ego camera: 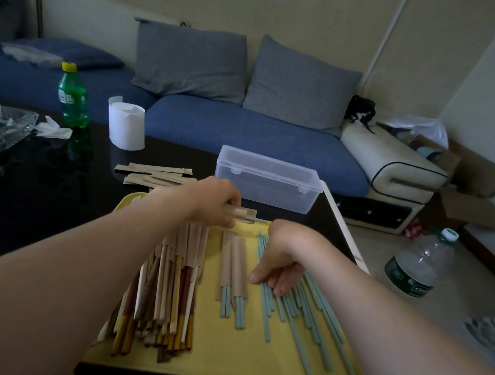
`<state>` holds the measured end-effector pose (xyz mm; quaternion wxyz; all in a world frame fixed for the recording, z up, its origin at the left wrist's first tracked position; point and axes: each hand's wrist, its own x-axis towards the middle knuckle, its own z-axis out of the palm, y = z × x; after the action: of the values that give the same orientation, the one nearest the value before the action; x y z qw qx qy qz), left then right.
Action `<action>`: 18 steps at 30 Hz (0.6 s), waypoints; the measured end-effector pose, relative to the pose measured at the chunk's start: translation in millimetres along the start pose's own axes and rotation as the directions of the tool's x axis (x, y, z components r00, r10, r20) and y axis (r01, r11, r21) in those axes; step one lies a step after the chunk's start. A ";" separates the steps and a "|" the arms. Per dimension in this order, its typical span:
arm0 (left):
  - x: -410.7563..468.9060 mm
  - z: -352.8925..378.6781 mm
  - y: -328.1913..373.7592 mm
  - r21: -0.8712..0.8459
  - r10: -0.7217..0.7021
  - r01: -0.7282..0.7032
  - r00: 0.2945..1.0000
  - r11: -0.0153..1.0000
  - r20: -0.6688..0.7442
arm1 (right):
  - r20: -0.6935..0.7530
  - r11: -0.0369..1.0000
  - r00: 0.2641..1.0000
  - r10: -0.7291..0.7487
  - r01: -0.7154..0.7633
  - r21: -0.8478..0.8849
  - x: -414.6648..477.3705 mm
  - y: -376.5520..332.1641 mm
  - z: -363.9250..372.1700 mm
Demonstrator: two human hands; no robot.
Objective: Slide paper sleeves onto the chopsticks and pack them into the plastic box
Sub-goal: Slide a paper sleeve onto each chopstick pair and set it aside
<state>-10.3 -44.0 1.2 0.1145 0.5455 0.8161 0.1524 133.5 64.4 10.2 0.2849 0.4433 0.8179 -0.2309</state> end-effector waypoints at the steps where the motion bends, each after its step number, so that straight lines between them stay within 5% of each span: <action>1: 0.0 0.2 0.0 0.003 -0.003 0.003 1.000 1.000 0.000 | 0.012 0.999 0.999 0.033 -0.033 -0.013 1.5 -1.6 0.7; 18: 0.2 2.7 -3.1 0.046 0.004 -0.003 1.000 0.999 -0.017 | -0.114 0.992 0.990 0.085 -0.095 -0.086 -3.5 -12.3 4.3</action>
<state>-12.1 -44.6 -2.6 0.0948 0.5482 0.8193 0.1384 125.6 53.4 10.9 0.2697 0.4785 0.8210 -0.1555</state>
